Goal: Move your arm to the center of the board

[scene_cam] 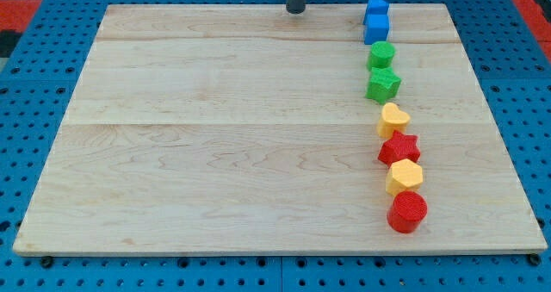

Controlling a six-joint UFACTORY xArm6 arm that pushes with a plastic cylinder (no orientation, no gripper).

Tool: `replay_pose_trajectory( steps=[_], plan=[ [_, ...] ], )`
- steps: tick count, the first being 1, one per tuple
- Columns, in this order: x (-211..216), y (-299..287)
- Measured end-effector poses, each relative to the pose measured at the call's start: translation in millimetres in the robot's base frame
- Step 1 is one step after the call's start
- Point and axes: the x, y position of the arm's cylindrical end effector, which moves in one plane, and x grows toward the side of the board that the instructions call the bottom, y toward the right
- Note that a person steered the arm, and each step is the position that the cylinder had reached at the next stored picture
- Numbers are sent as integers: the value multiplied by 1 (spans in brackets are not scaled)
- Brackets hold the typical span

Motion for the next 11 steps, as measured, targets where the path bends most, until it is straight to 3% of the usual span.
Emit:
replay_pose_trajectory(
  steps=[3, 5, 6, 7, 9, 11],
  plan=[
    [2, -3],
    [54, -24],
    [54, -26],
    [77, -25],
    [170, -25],
    [216, -25]
  ],
)
